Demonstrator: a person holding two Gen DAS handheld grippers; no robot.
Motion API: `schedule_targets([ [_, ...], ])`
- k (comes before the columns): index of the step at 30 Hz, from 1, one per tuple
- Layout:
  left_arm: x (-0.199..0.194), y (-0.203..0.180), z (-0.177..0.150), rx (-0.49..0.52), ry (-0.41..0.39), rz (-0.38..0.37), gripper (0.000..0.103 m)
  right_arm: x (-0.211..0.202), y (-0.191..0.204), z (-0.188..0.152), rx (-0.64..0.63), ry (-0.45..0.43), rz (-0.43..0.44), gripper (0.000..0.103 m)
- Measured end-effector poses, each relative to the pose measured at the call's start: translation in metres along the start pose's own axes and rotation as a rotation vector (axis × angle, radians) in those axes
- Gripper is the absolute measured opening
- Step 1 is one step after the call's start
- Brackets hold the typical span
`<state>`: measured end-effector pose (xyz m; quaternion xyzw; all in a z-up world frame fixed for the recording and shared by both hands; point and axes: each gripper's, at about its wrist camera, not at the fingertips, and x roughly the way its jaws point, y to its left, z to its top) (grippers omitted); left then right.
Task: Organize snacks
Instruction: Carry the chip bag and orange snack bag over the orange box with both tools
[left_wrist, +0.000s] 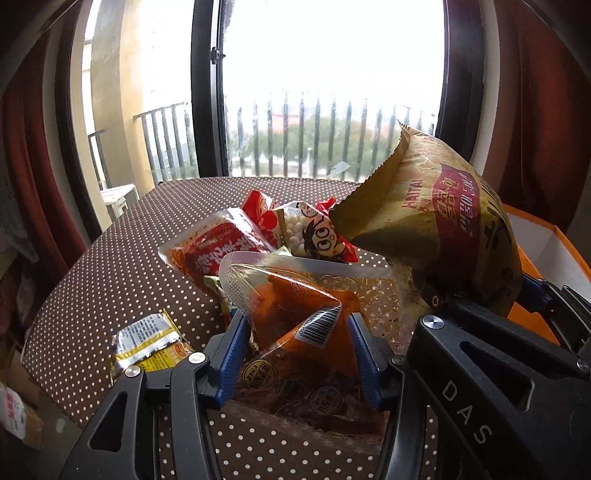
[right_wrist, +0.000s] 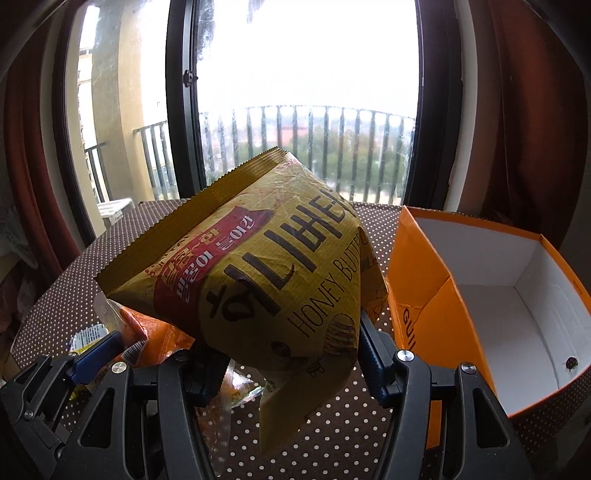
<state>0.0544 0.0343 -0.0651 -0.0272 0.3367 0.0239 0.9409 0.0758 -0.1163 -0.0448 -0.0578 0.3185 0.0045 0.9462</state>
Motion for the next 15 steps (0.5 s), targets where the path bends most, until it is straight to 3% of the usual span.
schedule_targets([
  [15, -0.043, -0.034, 0.044, 0.033, -0.108, -0.013, 0.054, -0.031, -0.033, 0.033, 0.031, -0.096, -0.007, 0.064],
])
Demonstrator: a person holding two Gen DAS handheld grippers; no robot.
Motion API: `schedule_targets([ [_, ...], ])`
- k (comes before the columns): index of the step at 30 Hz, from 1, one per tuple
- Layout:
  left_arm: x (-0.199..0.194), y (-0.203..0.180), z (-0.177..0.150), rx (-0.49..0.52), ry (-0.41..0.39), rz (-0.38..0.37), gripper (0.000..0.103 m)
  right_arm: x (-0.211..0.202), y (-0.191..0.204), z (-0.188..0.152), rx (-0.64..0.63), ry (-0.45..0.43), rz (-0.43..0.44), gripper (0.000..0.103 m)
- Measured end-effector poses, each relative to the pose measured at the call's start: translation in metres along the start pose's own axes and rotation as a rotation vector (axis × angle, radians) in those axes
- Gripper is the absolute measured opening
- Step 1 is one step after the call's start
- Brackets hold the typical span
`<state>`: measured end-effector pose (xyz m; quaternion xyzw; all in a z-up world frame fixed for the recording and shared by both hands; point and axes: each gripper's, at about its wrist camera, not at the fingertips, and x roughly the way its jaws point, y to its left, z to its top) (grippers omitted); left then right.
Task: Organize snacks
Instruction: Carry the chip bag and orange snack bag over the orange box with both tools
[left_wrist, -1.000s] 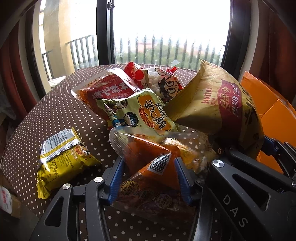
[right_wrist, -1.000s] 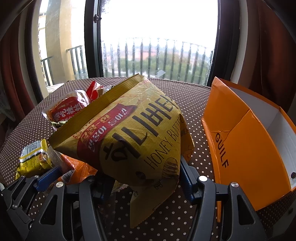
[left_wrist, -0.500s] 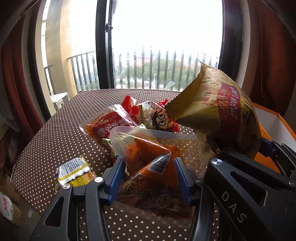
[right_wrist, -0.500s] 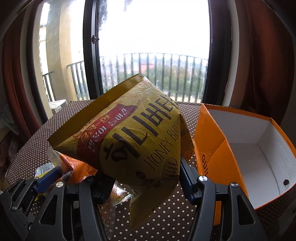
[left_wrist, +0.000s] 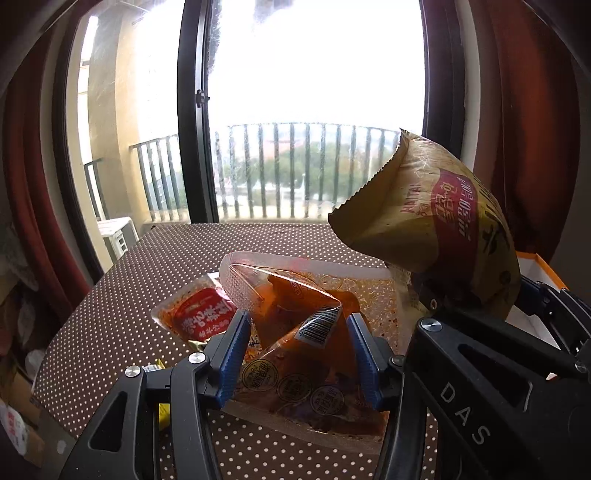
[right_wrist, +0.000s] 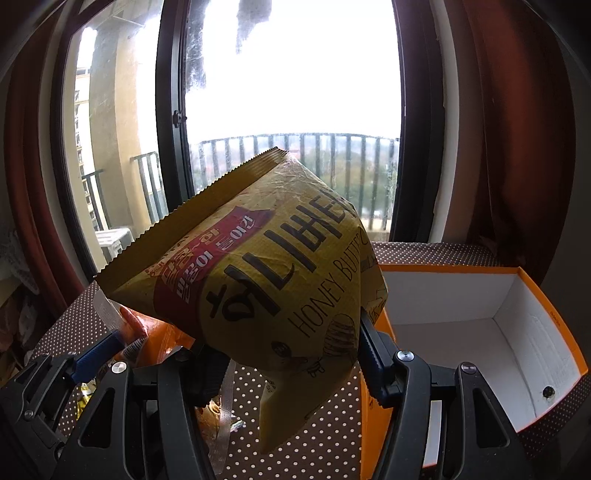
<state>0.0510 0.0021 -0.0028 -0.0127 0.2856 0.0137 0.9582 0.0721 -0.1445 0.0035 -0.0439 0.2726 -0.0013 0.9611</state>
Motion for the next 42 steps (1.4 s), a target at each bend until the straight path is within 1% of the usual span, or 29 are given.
schedule_targets([
  [9, -0.012, -0.034, 0.017, 0.035, -0.042, -0.039, 0.054, -0.005, -0.032, 0.017, 0.042, -0.051, -0.031, 0.064],
  [15, -0.006, -0.06, 0.02, 0.058, -0.039, -0.076, 0.054, -0.006, -0.057, 0.016, 0.069, -0.059, -0.067, 0.064],
  [18, 0.004, -0.071, 0.023, 0.073, -0.031, -0.096, 0.054, -0.008, -0.073, 0.016, 0.085, -0.058, -0.086, 0.064],
  [22, 0.014, -0.083, 0.022, 0.087, -0.01, -0.129, 0.054, -0.006, -0.092, 0.013, 0.107, -0.051, -0.115, 0.064],
  [28, 0.026, -0.122, 0.019, 0.119, 0.01, -0.177, 0.055, -0.005, -0.125, 0.012, 0.139, -0.037, -0.165, 0.064],
  [34, 0.039, -0.154, 0.017, 0.165, 0.052, -0.226, 0.055, 0.0, -0.154, 0.003, 0.18, -0.003, -0.221, 0.064],
  [37, 0.043, -0.167, 0.014, 0.195, 0.053, -0.233, 0.055, 0.003, -0.167, -0.002, 0.207, 0.015, -0.239, 0.064],
  [39, 0.043, -0.176, 0.012, 0.225, 0.039, -0.224, 0.055, 0.005, -0.175, -0.005, 0.218, 0.028, -0.252, 0.064],
  [42, 0.05, -0.187, 0.009, 0.237, 0.076, -0.26, 0.055, 0.007, -0.187, -0.008, 0.234, 0.042, -0.276, 0.064],
])
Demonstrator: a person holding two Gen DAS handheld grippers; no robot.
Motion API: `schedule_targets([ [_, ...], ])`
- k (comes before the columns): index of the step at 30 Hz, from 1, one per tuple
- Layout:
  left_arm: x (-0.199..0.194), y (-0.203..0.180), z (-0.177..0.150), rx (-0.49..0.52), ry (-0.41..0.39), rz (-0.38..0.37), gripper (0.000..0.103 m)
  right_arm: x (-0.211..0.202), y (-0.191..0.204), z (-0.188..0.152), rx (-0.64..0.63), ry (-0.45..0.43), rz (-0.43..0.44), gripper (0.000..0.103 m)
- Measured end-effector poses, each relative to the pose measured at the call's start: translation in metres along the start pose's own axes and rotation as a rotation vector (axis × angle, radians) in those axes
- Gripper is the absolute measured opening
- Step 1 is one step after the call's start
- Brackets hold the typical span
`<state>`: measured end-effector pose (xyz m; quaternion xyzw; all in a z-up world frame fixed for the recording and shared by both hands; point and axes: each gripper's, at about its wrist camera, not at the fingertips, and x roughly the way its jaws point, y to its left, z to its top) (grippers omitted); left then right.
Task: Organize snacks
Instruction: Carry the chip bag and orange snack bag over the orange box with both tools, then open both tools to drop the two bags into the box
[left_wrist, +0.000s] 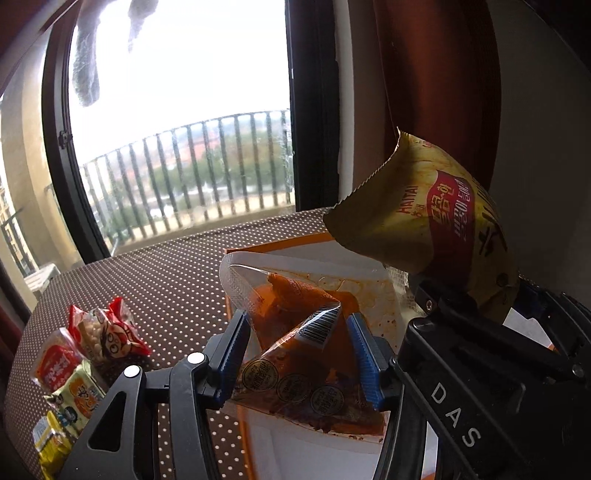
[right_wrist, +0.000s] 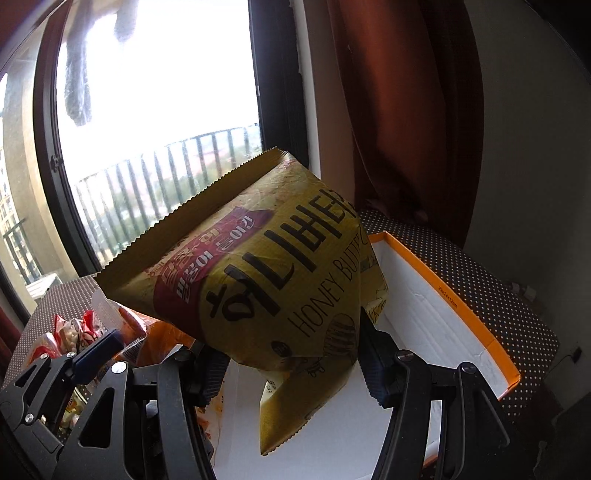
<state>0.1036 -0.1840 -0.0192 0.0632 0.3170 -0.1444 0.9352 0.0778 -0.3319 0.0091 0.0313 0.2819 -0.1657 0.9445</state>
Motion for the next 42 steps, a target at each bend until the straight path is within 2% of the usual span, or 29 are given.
schedule_targets([
  [3, 0.01, -0.005, 0.0, 0.013, 0.043, -0.024, 0.055, 0.005, -0.009, -0.002, 0.009, 0.016, -0.027, 0.064],
  [7, 0.012, -0.012, 0.0, 0.06, 0.062, 0.012, 0.056, 0.015, -0.014, -0.005, 0.037, 0.064, -0.014, 0.064],
  [12, 0.016, -0.008, -0.002, 0.049, 0.12, 0.007, 0.055, 0.032, -0.012, -0.008, 0.069, 0.164, 0.093, 0.066],
  [14, 0.021, -0.003, -0.005, 0.031, 0.152, -0.001, 0.055, 0.04, -0.008, -0.01, 0.063, 0.191, 0.109, 0.066],
  [16, 0.021, -0.002, -0.004, 0.021, 0.148, -0.01, 0.055, 0.045, -0.004, -0.011, 0.061, 0.217, 0.128, 0.066],
  [18, 0.024, 0.0, -0.004, 0.016, 0.149, -0.005, 0.055, 0.045, -0.002, -0.009, 0.065, 0.2, 0.141, 0.067],
  [27, 0.024, 0.002, 0.001, -0.001, 0.153, 0.002, 0.057, 0.057, 0.011, -0.003, 0.012, 0.228, 0.206, 0.071],
  [31, 0.021, 0.004, 0.002, -0.017, 0.152, -0.02, 0.067, 0.057, 0.017, 0.0, 0.017, 0.209, 0.214, 0.086],
  [32, 0.019, 0.004, 0.003, -0.018, 0.149, -0.028, 0.068, 0.055, 0.017, 0.001, 0.015, 0.198, 0.209, 0.087],
  [35, 0.012, 0.002, 0.004, -0.016, 0.13, -0.02, 0.084, 0.047, 0.016, 0.003, 0.013, 0.167, 0.185, 0.091],
  [42, -0.009, -0.001, 0.001, -0.017, 0.081, -0.036, 0.087, 0.023, 0.012, 0.007, 0.035, 0.122, 0.144, 0.096],
])
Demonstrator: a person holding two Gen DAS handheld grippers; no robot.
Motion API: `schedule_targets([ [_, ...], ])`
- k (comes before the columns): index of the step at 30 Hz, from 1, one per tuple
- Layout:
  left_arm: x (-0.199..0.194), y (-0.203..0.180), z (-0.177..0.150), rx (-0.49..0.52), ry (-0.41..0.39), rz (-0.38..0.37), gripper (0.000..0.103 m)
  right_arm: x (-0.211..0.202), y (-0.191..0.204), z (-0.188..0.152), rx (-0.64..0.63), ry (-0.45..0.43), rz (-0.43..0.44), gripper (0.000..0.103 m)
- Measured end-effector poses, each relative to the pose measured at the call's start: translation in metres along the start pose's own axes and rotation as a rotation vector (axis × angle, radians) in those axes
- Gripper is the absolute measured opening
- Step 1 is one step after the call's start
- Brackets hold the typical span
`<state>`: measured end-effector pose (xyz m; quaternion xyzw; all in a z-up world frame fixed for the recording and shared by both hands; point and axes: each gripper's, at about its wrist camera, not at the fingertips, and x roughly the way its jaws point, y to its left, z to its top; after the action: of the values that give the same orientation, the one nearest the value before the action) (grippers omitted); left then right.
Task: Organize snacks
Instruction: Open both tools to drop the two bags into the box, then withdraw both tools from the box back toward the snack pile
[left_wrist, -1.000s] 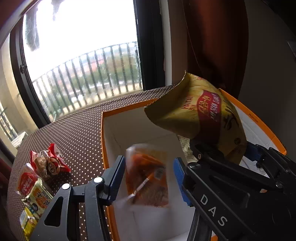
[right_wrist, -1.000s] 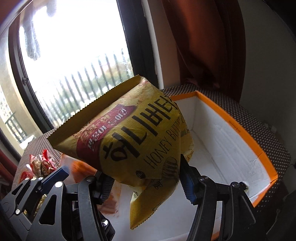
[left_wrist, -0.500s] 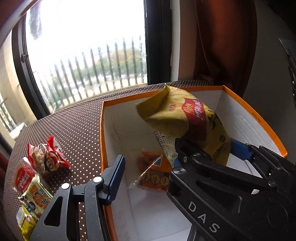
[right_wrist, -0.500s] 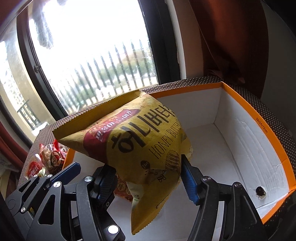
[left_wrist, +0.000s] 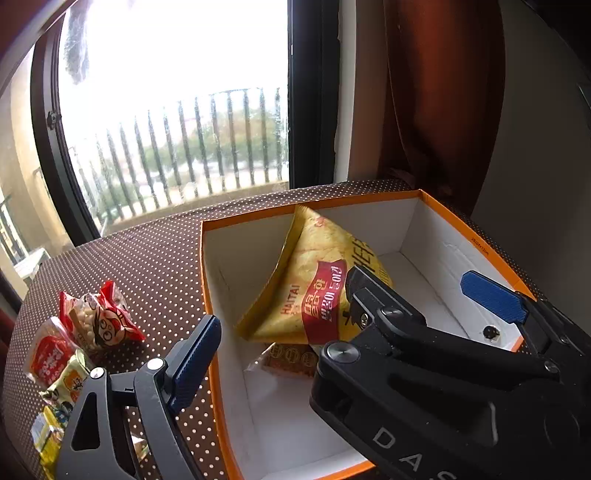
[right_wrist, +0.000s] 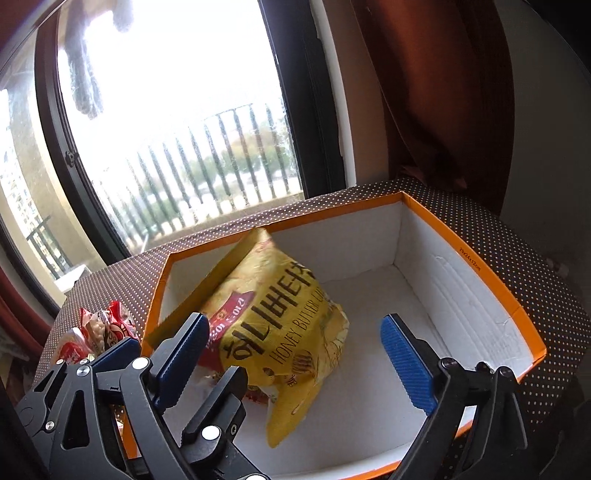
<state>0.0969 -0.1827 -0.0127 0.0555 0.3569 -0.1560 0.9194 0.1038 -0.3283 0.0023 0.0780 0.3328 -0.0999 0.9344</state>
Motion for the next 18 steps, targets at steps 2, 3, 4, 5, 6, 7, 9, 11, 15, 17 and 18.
schedule_targets([
  [2, -0.008, 0.001, -0.003, -0.002, -0.01, -0.001, 0.088, -0.006, 0.002, -0.001, -0.003, -0.009, -0.005, 0.096],
  [3, -0.011, 0.002, -0.005, -0.003, -0.016, 0.0, 0.088, -0.01, 0.004, -0.002, -0.005, -0.013, -0.006, 0.096],
  [4, -0.015, 0.002, -0.007, -0.005, -0.023, 0.002, 0.088, -0.013, 0.006, -0.003, -0.008, -0.018, -0.008, 0.096],
  [5, -0.019, 0.003, -0.009, -0.007, -0.029, 0.002, 0.088, -0.017, 0.007, -0.003, -0.012, -0.023, -0.009, 0.096],
  [6, -0.022, 0.005, -0.009, -0.009, -0.033, 0.002, 0.088, -0.02, 0.009, -0.004, -0.016, -0.028, -0.009, 0.096],
  [7, -0.025, 0.006, -0.012, -0.01, -0.039, 0.004, 0.088, -0.023, 0.011, -0.005, -0.019, -0.031, -0.009, 0.096],
  [9, -0.033, 0.008, -0.015, -0.014, -0.051, 0.007, 0.088, -0.03, 0.015, -0.007, -0.028, -0.04, -0.01, 0.096],
  [11, -0.041, 0.011, -0.019, -0.018, -0.063, 0.01, 0.089, -0.037, 0.02, -0.009, -0.035, -0.049, -0.01, 0.096],
  [15, -0.055, 0.017, -0.025, -0.025, -0.083, 0.015, 0.089, -0.051, 0.031, -0.015, -0.05, -0.066, -0.013, 0.096],
  [17, -0.061, 0.021, -0.027, -0.031, -0.094, 0.019, 0.09, -0.056, 0.037, -0.018, -0.056, -0.075, -0.014, 0.096],
  [18, -0.065, 0.024, -0.028, -0.034, -0.101, 0.022, 0.09, -0.059, 0.04, -0.019, -0.06, -0.08, -0.014, 0.096],
])
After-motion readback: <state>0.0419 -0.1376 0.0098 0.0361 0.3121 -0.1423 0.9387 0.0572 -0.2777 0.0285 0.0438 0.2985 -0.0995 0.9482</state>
